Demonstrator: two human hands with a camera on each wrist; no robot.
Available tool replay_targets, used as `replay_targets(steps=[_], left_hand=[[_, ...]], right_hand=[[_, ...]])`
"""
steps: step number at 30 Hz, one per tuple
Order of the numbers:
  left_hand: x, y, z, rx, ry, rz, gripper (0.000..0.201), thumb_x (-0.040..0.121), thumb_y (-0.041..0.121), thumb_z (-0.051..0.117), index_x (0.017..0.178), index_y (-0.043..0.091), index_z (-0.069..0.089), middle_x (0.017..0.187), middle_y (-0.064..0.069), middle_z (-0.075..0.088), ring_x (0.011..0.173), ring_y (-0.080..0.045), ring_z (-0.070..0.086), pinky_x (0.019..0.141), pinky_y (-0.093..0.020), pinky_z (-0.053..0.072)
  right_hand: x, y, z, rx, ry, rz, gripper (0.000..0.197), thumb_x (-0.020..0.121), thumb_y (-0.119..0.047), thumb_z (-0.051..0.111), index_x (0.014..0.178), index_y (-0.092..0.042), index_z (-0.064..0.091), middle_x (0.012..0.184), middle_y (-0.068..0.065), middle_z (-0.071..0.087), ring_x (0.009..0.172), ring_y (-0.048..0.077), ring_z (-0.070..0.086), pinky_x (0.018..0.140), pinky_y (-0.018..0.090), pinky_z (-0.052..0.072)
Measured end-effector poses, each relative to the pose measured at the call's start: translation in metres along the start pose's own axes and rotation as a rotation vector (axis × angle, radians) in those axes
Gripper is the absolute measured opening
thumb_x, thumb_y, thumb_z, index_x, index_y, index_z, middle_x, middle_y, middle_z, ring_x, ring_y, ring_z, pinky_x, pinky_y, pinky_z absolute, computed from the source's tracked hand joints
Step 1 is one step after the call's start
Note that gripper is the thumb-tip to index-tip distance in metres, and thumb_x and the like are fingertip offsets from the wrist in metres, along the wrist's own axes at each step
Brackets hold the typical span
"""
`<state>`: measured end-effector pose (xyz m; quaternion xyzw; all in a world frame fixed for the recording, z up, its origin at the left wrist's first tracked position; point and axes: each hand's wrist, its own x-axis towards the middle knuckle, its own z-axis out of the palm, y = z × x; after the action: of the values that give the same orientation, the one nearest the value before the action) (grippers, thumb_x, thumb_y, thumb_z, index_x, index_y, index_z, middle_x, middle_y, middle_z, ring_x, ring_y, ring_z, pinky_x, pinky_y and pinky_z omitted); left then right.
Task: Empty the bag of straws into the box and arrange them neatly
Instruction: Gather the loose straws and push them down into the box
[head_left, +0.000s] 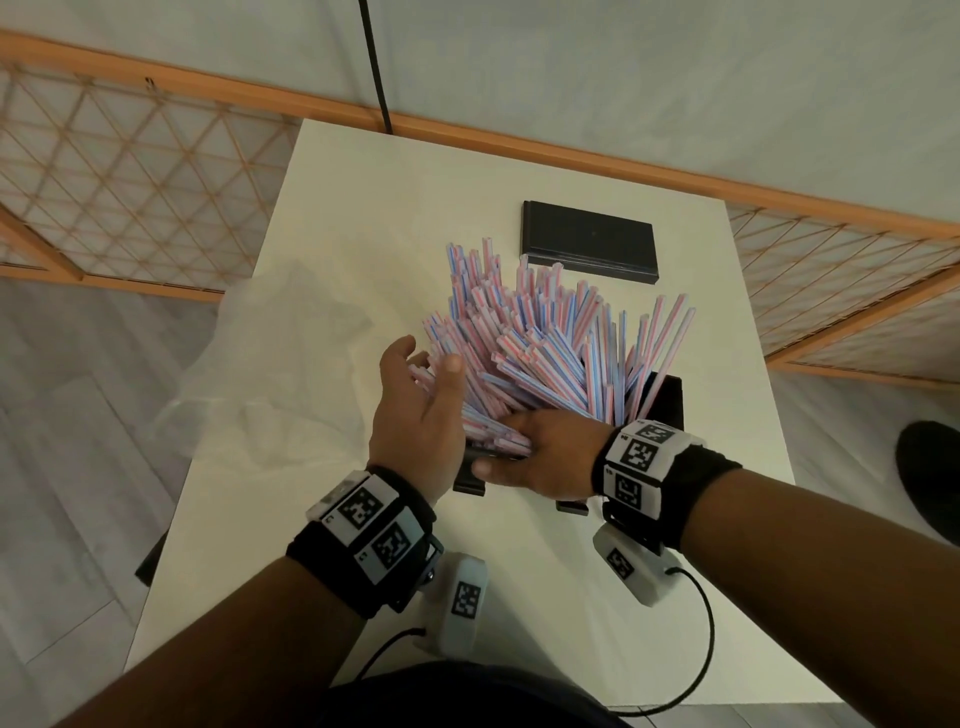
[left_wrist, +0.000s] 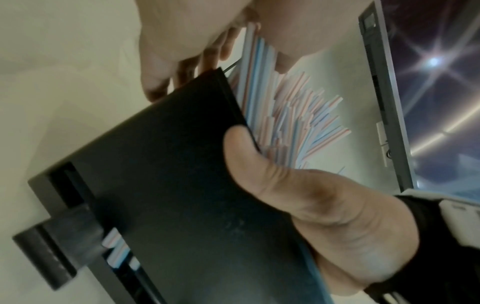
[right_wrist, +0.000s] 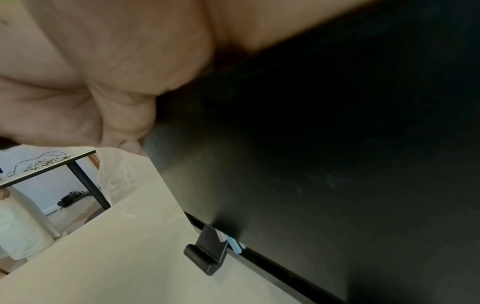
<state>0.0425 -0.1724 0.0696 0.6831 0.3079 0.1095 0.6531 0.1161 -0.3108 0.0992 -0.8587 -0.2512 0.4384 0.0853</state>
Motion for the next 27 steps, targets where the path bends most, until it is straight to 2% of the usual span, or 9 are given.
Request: replay_targets(steps=[3,6,10,12,15,19,23,25,27], left_hand=[[0.001,0.001,-0.004,0.115,-0.074,-0.011,0.107,0.072,0.083,0.050,0.153,0.014,0.035,0.146,-0.008,0.058,0.131,-0.026,0.060,0.109,-0.053,0.048],[0.003,0.006,-0.006,0.072,-0.018,-0.057,0.107,0.075,0.071,0.071,0.156,0.017,0.028,0.155,-0.003,0.046,0.133,-0.026,0.057,0.109,-0.048,0.050],[0.000,0.009,0.001,-0.031,0.009,0.002,0.113,0.070,0.079,0.068,0.153,0.011,0.033,0.146,-0.003,0.056,0.128,-0.019,0.062,0.107,-0.048,0.052],[-0.002,-0.001,0.009,-0.034,-0.027,0.042,0.099,0.079,0.080,0.064,0.142,0.006,0.044,0.130,-0.004,0.068,0.119,-0.017,0.069,0.102,-0.051,0.055],[-0.001,-0.003,0.015,-0.086,-0.049,0.072,0.087,0.082,0.075,0.067,0.135,0.009,0.051,0.125,-0.002,0.070,0.115,-0.014,0.071,0.099,-0.050,0.057],[0.002,0.000,0.013,-0.104,-0.008,0.054,0.091,0.073,0.075,0.073,0.135,0.012,0.051,0.117,0.003,0.073,0.107,-0.016,0.074,0.094,-0.051,0.060],[0.001,-0.003,0.016,0.064,-0.130,0.052,0.079,0.072,0.072,0.070,0.134,0.025,0.059,0.124,0.007,0.072,0.116,-0.012,0.070,0.102,-0.046,0.056],[0.003,-0.005,0.013,0.007,-0.123,0.055,0.079,0.072,0.070,0.079,0.133,0.023,0.061,0.123,0.003,0.074,0.115,-0.018,0.072,0.100,-0.050,0.057],[0.004,-0.002,0.009,-0.078,-0.115,0.069,0.073,0.077,0.056,0.085,0.130,0.010,0.064,0.118,-0.006,0.076,0.110,-0.024,0.074,0.096,-0.054,0.059]], right_hand=[[0.004,0.002,0.003,-0.093,0.094,0.024,0.059,0.074,-0.086,0.049,0.078,-0.028,0.060,0.078,-0.004,0.065,0.080,0.017,0.061,0.077,0.030,0.050],[0.000,-0.002,0.001,-0.169,0.150,0.039,0.057,0.070,-0.087,0.052,0.067,-0.030,0.046,0.069,-0.008,0.055,0.074,0.015,0.054,0.071,0.026,0.041],[0.004,-0.001,0.005,-0.095,0.159,-0.040,0.064,0.064,-0.089,0.052,0.084,-0.028,0.056,0.076,-0.010,0.062,0.079,0.014,0.059,0.076,0.029,0.049],[0.005,-0.001,0.008,0.039,0.176,-0.127,0.060,0.067,-0.078,0.062,0.094,-0.025,0.066,0.084,-0.007,0.070,0.083,0.014,0.065,0.081,0.035,0.054],[0.002,-0.004,0.004,0.049,0.201,-0.132,0.044,0.076,-0.064,0.068,0.092,-0.023,0.072,0.083,-0.004,0.072,0.080,0.013,0.066,0.081,0.033,0.054],[-0.003,-0.013,-0.001,-0.049,0.260,-0.086,0.043,0.080,-0.065,0.065,0.092,-0.023,0.068,0.076,-0.007,0.062,0.073,0.013,0.056,0.071,0.023,0.041],[-0.009,-0.016,-0.003,-0.149,0.265,-0.105,0.054,0.082,-0.062,0.066,0.117,-0.022,0.060,0.078,-0.008,0.054,0.086,0.019,0.059,0.074,0.023,0.037],[-0.014,-0.010,-0.003,-0.114,0.235,-0.129,0.065,0.079,-0.063,0.069,0.125,-0.020,0.056,0.092,-0.005,0.066,0.092,0.019,0.062,0.079,0.026,0.044],[-0.021,0.003,-0.001,-0.114,0.260,-0.154,0.065,0.079,-0.059,0.071,0.128,-0.018,0.057,0.110,0.001,0.070,0.101,0.024,0.065,0.086,0.032,0.051]])
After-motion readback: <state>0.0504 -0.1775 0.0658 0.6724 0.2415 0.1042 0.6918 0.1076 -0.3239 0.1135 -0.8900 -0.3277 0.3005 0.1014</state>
